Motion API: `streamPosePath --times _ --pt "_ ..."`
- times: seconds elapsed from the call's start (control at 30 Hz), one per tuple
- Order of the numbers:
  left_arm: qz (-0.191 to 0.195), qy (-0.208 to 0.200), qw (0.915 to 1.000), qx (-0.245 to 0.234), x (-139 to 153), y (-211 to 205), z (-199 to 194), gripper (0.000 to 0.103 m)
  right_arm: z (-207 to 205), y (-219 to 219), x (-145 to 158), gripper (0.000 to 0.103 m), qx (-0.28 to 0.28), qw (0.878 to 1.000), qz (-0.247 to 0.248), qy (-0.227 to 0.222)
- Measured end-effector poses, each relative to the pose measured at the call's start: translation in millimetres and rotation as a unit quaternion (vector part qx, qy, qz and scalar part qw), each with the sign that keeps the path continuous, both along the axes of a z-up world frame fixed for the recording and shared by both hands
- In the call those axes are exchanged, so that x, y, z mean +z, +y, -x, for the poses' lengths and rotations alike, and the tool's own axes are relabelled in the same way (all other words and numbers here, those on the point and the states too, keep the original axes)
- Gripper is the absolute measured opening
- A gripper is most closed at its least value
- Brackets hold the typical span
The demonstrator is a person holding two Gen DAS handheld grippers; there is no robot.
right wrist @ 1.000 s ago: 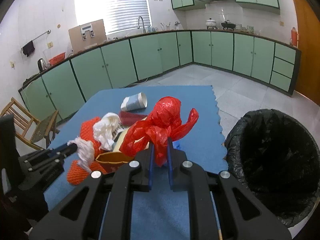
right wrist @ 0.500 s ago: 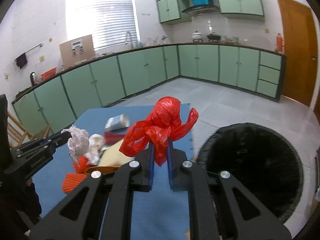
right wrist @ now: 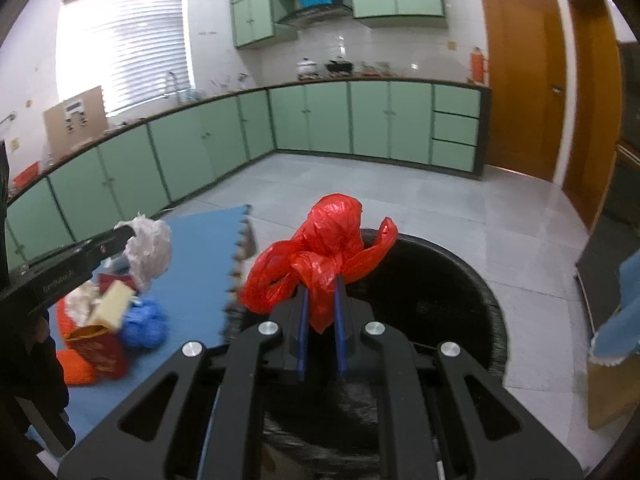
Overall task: Collect trash
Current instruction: 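Carry both items over the black bin and open both tools to drop them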
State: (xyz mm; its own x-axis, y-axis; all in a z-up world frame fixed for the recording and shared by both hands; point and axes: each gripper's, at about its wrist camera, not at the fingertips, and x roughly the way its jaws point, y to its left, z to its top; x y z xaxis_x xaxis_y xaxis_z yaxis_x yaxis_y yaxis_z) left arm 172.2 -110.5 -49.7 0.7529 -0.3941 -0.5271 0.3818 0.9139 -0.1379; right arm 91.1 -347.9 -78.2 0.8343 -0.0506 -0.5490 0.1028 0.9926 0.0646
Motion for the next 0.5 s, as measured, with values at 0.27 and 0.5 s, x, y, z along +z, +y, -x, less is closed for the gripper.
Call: streamPosePath --times 0.27,0.5 --pt "-0.004 0.041 0.9975 -0.056 -30.1 -83.4 -26.6 0.013 -8.0 -50.2 -31.4 0.025 -0.051 0.998 -0.005 0.033" --pt "0.001 0.071 0.9963 -0.048 -40.4 -85.3 -39.2 0.046 -1.4 -71.4 -48.9 0.057 -0.091 0.995 -0.014 0.044"
